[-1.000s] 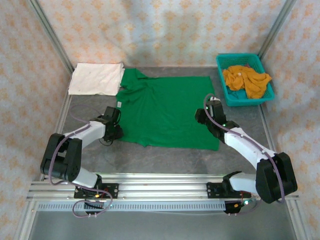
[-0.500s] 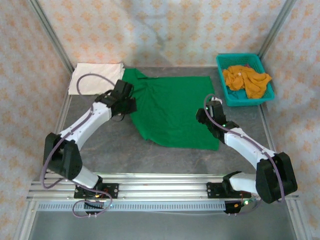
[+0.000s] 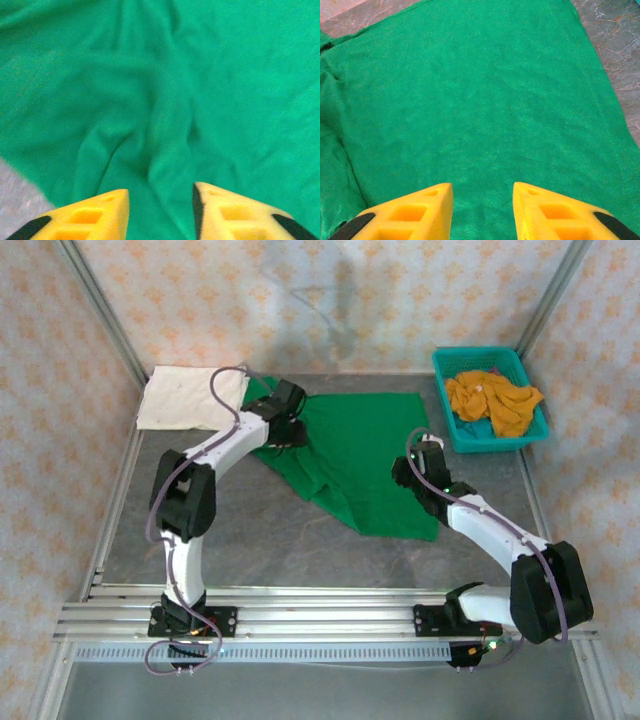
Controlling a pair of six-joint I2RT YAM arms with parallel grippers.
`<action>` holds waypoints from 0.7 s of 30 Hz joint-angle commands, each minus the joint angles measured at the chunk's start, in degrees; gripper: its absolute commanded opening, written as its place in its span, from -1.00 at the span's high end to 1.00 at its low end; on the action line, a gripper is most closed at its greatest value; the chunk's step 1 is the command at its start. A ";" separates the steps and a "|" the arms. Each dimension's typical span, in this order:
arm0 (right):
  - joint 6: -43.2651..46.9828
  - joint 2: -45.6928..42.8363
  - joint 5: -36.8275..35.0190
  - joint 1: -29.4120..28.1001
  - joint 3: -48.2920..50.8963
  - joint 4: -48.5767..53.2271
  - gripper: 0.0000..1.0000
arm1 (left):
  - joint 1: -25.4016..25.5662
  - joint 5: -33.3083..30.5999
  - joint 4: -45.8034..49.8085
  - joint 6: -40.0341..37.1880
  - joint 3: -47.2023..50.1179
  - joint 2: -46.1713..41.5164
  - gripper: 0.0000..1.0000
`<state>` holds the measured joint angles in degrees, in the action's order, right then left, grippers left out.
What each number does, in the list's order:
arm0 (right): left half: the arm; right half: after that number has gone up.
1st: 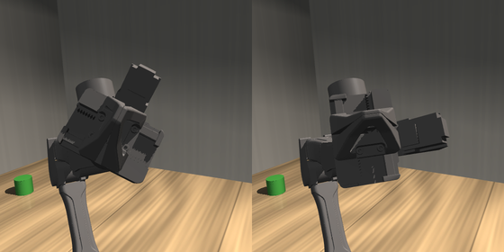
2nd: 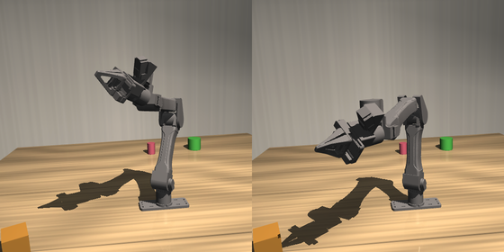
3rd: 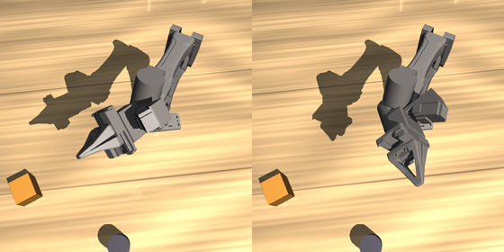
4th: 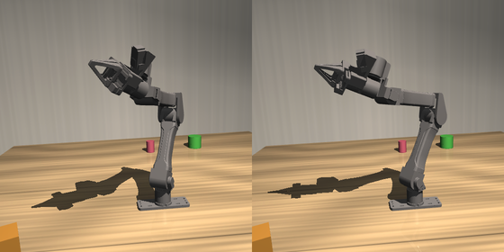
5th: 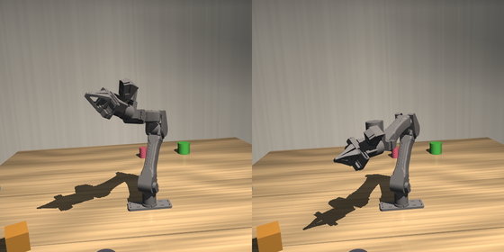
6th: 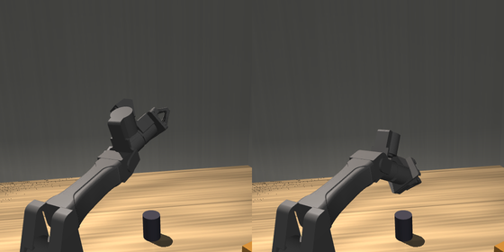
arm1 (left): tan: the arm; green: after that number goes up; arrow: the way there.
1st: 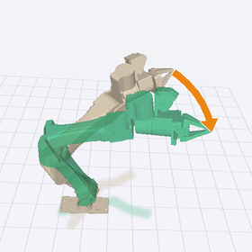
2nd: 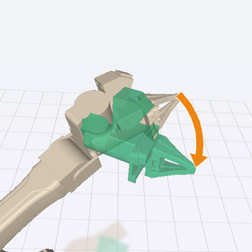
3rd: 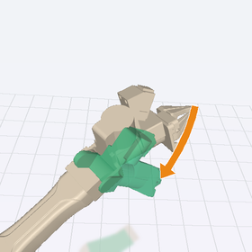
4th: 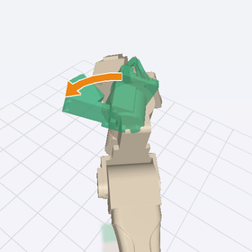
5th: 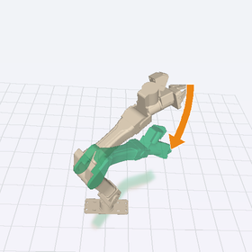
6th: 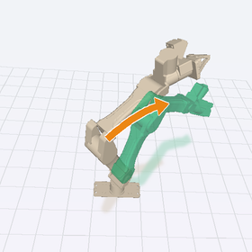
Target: Fold and stack the t-shirts
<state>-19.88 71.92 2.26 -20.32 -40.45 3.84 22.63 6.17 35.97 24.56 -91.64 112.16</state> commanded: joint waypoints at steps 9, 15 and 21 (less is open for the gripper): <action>-0.58 -0.21 -0.91 -0.27 0.24 0.03 0.25 | -2.15 0.96 -9.17 1.12 18.22 -6.67 0.23; -1.39 -0.94 -0.15 -0.30 0.59 -0.31 0.25 | -2.15 1.53 -10.76 -0.05 14.96 -3.09 0.23; -1.39 -2.56 -0.98 -0.28 0.99 0.34 0.25 | -2.16 1.16 -10.57 -0.67 12.20 0.19 0.45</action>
<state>-20.69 71.31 2.33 -20.34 -40.32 3.81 20.51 7.55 26.59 25.04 -77.38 111.09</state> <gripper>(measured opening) 0.374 0.291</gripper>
